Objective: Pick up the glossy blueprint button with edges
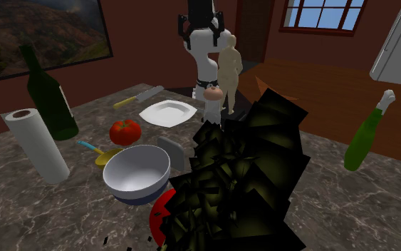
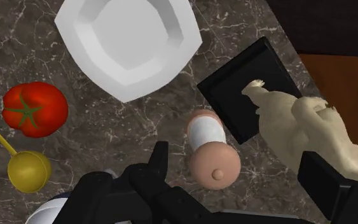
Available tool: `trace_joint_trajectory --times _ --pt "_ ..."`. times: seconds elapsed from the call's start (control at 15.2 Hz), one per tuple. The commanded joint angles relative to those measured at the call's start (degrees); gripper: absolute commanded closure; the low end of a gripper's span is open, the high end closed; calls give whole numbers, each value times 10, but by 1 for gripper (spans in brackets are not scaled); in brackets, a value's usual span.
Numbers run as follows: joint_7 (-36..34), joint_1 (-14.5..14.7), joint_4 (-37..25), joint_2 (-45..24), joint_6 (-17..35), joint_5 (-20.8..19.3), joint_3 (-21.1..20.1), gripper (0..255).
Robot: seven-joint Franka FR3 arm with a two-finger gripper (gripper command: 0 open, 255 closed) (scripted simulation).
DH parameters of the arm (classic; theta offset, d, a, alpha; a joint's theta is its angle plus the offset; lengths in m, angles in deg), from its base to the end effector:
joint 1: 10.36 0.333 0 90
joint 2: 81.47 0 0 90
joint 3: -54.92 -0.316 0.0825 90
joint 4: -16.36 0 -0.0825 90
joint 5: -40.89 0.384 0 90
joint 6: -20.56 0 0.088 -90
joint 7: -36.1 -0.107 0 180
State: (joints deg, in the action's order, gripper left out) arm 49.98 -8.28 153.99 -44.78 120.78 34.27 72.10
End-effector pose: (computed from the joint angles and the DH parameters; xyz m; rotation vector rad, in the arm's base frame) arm 0.3443 -0.1178 0.5236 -3.0705 -0.0936 0.0262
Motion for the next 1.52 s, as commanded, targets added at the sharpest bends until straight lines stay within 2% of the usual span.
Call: trace_joint_trajectory --times 0.0,0.33,0.66,1.06,1.25,1.45 --pt "44 3 0 -31 35 -13 26 0" --pt "145 18 -15 -118 116 -23 84 0" --pt "255 39 -51 -225 191 0 137 0" --pt "408 51 -123 -376 261 83 178 0" --pt "486 39 -171 -455 281 138 176 0" --pt "555 14 -227 -531 293 186 159 0"
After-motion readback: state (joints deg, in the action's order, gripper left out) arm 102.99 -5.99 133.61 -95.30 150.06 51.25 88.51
